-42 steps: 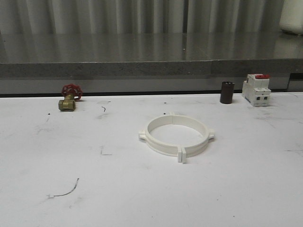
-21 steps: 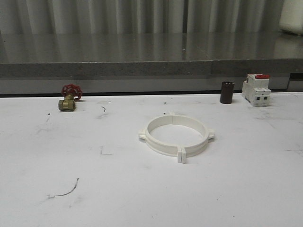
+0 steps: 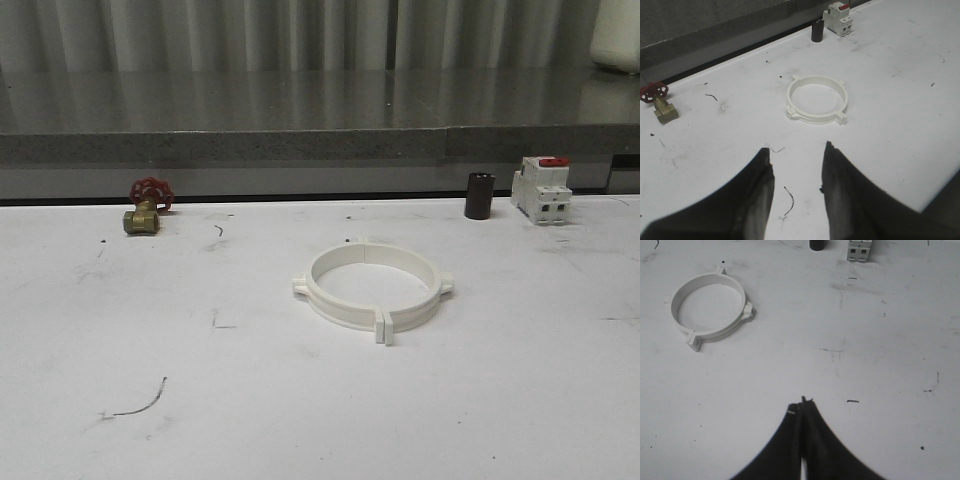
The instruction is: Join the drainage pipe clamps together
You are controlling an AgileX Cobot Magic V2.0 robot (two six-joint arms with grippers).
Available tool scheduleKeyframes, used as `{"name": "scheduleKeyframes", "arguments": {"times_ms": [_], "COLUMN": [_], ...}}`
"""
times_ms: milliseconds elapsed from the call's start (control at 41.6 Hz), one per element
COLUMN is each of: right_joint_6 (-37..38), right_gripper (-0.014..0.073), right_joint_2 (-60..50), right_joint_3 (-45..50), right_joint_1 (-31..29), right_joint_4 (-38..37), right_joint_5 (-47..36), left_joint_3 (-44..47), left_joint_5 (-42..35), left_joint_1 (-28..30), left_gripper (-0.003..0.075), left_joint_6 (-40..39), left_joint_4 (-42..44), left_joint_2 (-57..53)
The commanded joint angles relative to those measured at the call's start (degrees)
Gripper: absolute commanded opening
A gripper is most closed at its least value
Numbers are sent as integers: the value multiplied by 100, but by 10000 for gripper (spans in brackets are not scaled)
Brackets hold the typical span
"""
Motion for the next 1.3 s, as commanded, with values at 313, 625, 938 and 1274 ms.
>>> {"name": "scheduleKeyframes", "arguments": {"times_ms": [313, 625, 938, 1274], "right_joint_6": [-48, -48, -48, -48], "right_gripper": [-116, -116, -116, -116], "right_joint_2": [-12, -12, -12, -12], "right_joint_3": [-132, -132, -132, -132], "right_joint_1": [-24, -24, -24, -24], "right_joint_4": [-79, -79, -79, -79], "right_joint_5": [-360, -360, -360, -360], "left_joint_3": [-153, -153, 489, 2484], "left_joint_5": [-468, -467, -563, -2042], "left_joint_1": [-1, -1, 1479, 3072], "left_gripper": [239, -21, -20, -20], "left_joint_6": [1, 1, 1, 1], "left_joint_4": [-35, 153, 518, 587], "left_joint_2": [0, -37, -1192, -3039]}}
